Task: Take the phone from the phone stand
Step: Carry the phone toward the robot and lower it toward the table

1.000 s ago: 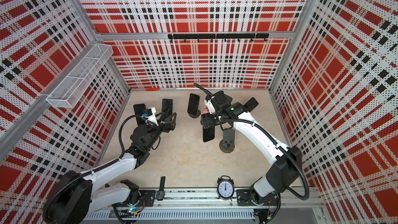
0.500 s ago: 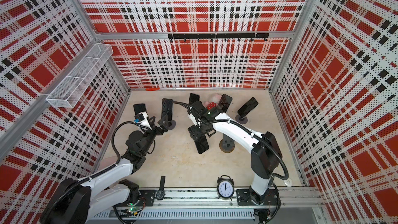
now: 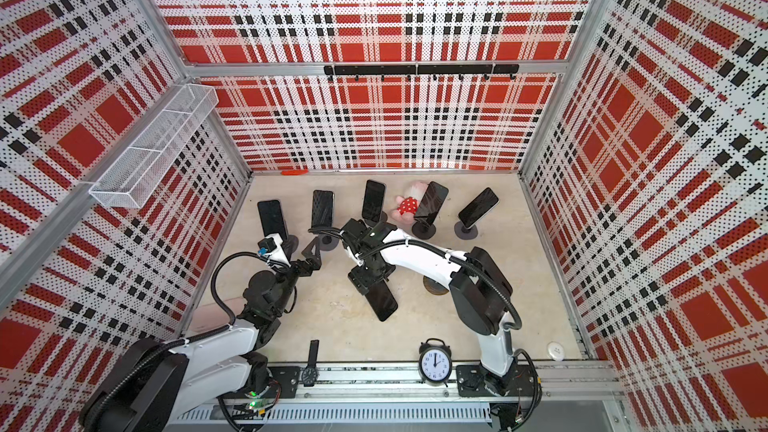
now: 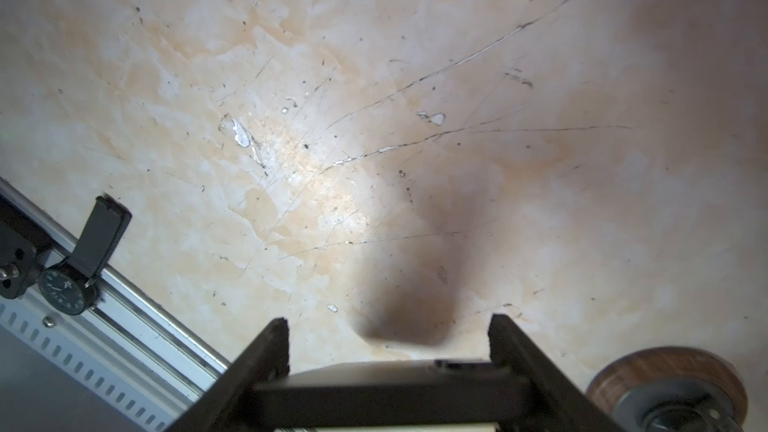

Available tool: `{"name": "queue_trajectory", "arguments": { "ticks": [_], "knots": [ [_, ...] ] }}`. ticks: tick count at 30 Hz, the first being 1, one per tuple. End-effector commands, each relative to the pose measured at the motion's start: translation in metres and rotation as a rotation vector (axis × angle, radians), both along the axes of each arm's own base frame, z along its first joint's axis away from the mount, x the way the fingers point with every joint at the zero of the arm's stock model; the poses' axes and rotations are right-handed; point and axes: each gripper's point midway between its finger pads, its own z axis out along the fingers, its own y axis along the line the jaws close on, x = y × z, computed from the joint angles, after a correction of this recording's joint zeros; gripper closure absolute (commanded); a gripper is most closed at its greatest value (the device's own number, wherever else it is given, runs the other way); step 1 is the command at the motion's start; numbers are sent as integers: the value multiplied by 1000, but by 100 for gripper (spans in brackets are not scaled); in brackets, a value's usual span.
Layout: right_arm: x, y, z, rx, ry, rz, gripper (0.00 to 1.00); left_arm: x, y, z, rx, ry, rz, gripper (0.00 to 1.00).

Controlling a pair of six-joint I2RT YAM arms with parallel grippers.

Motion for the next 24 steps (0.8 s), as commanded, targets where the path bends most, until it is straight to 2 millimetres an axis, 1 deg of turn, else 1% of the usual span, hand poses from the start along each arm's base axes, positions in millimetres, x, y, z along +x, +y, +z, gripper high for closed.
{"name": "queue_trajectory", "arguments": {
  "ticks": [1, 5, 9, 12, 16, 19, 22, 24],
  "knots": [
    [-16, 3, -6, -22, 69, 16, 33, -7, 8, 20, -5, -93, 34, 2],
    [-32, 6, -23, -62, 115, 37, 33, -11, 17, 22, -10, -108, 74, 2],
    [-35, 0, -34, -121, 129, 26, 33, -14, 26, 19, -11, -103, 120, 2],
    [-35, -5, -40, -170, 122, 22, 33, -15, 27, 20, -12, -108, 126, 2],
    [-38, -7, -48, -202, 133, 16, 33, -18, 34, 19, -21, -110, 160, 2],
    [-42, -9, -56, -243, 140, 28, 31, -19, 35, 19, -25, -114, 158, 2],
    [-47, -14, -61, -289, 155, 30, 31, -18, 37, 18, -29, -108, 173, 2],
    [-51, -17, -64, -306, 160, 24, 31, -17, 34, 19, -27, -109, 159, 2]
  ]
}}
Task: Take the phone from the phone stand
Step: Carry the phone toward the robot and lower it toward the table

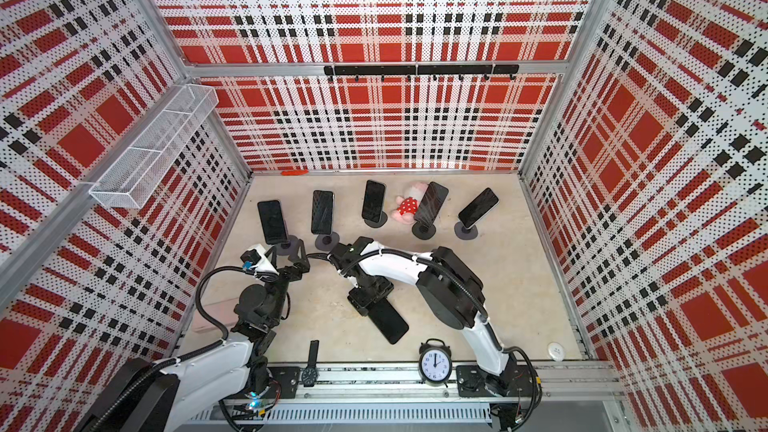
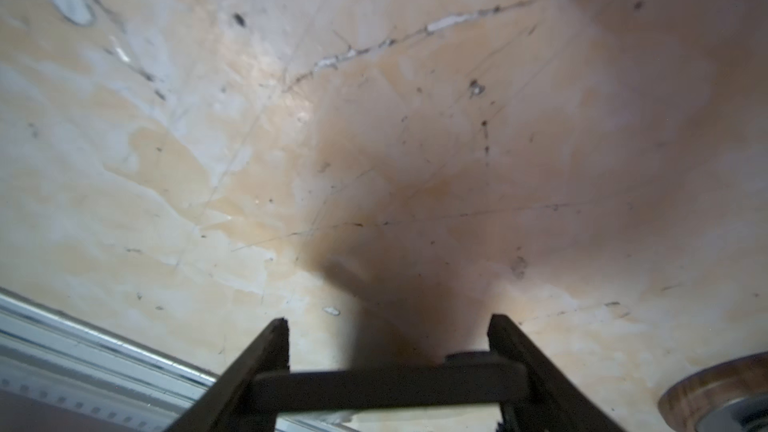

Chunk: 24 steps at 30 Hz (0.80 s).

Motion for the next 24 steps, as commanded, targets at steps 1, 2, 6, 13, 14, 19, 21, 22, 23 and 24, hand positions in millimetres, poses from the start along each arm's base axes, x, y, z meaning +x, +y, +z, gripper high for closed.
{"name": "queue_trajectory", "arguments": {
  "ticks": [1, 2, 6, 13, 14, 19, 21, 22, 23, 24],
  "knots": [
    [-8, -6, -5, -55, 9, 5, 31, -1, -3, 7, 1, -30, -12, 2],
    [-10, -6, -7, -59, 11, 3, 31, -1, -4, 8, 6, -33, -17, 2],
    [-8, -8, -14, -98, -9, -4, 32, -5, 4, 10, -3, -45, 17, 2],
    [1, -20, -28, -200, -75, -4, 30, -11, 17, 12, 0, -61, 85, 2],
    [0, -19, -28, -194, -70, -4, 30, -12, 19, 13, 1, -65, 93, 2],
    [-9, -13, -33, -151, -23, -5, 28, -17, 25, 16, -2, -81, 119, 2],
    [-12, -12, -36, -145, -7, -3, 27, -18, 26, 16, -1, -81, 119, 2],
    [-12, -11, -36, -141, -4, -4, 26, -18, 26, 16, 0, -80, 122, 2],
    [-12, -11, -36, -132, 0, -9, 26, -18, 27, 15, -2, -77, 129, 2],
    [-14, -9, -37, -121, 8, -7, 26, -18, 28, 15, -5, -75, 132, 2]
  ]
}}
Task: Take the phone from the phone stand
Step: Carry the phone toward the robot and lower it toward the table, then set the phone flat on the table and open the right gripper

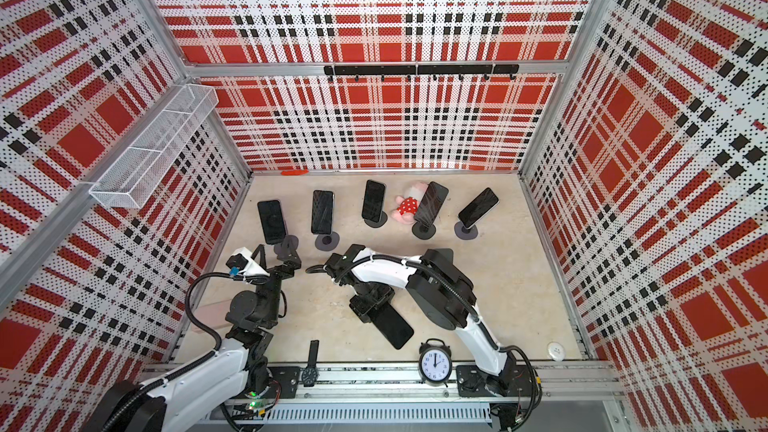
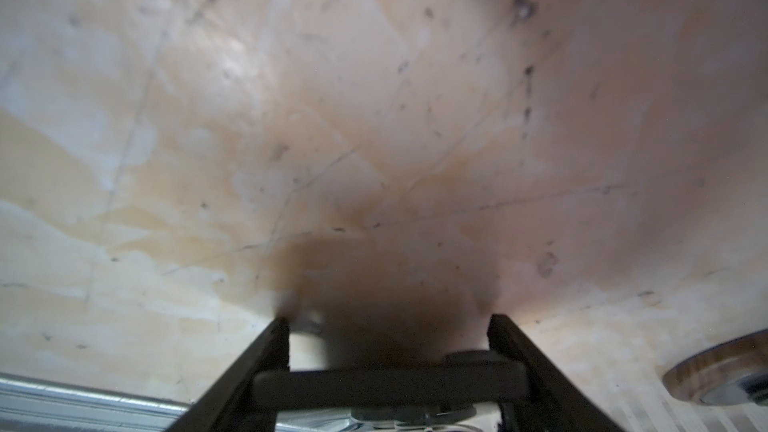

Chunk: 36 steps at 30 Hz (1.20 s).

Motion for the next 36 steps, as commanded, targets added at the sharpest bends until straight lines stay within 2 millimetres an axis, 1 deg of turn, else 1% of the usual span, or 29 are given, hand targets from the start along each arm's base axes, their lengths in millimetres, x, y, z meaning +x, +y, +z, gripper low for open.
{"name": "queue_trajectory", "arguments": {
  "ticks": [1, 5, 14, 26, 36],
  "knots": [
    [-8, 1, -22, 3, 31, 4, 26, -5, 5, -20, 29, 49, 25, 2],
    [-8, -4, -28, -13, 43, 4, 26, -4, 4, -21, 32, 53, 19, 2],
    [-7, -3, -25, 19, 52, -8, 24, -3, 5, -22, 39, 63, 31, 2],
    [-8, -3, -32, 21, 57, -16, 23, -1, 4, -26, 39, 82, 29, 2],
    [-10, -4, -33, 26, 57, -17, 21, -1, 2, -26, 42, 82, 18, 2]
  ]
}}
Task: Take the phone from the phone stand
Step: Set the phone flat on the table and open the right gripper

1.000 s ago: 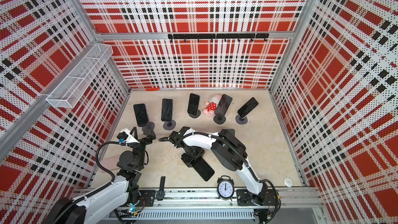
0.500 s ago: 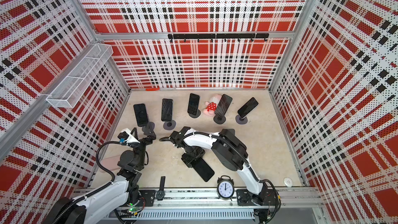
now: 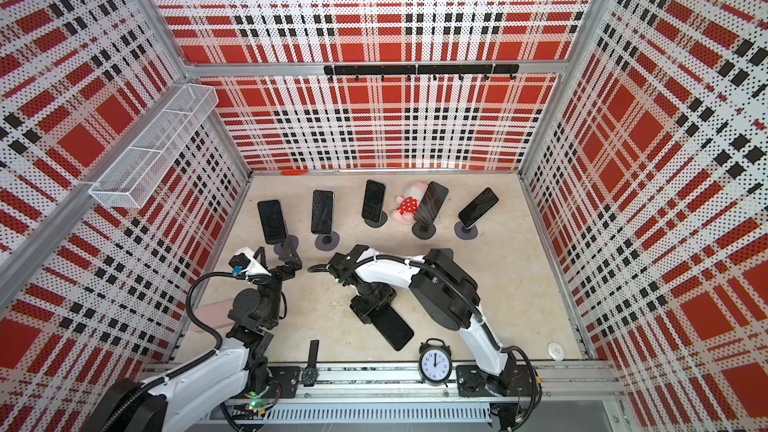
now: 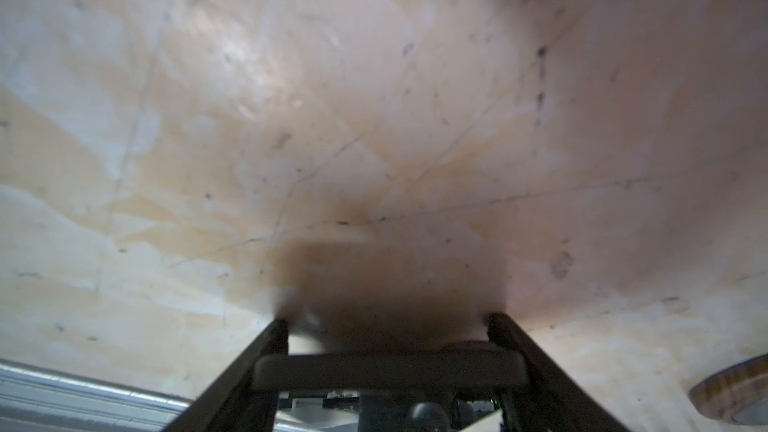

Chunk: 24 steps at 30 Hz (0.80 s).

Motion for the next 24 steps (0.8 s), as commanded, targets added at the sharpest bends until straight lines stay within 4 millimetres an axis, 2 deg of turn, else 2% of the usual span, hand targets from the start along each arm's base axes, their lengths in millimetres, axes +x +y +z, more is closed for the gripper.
{"name": "queue_trajectory", "arguments": {
  "ticks": [1, 18, 24],
  "knots": [
    [-5, -4, -31, -18, 37, -7, 21, -3, 0, -12, 23, 26, -2, 2],
    [-2, -2, -25, -6, 17, -19, 21, -4, 2, -10, 20, 23, 6, 2],
    [4, 11, -6, 65, -13, -23, 19, -3, 2, -11, 20, 27, 10, 2]
  ]
}}
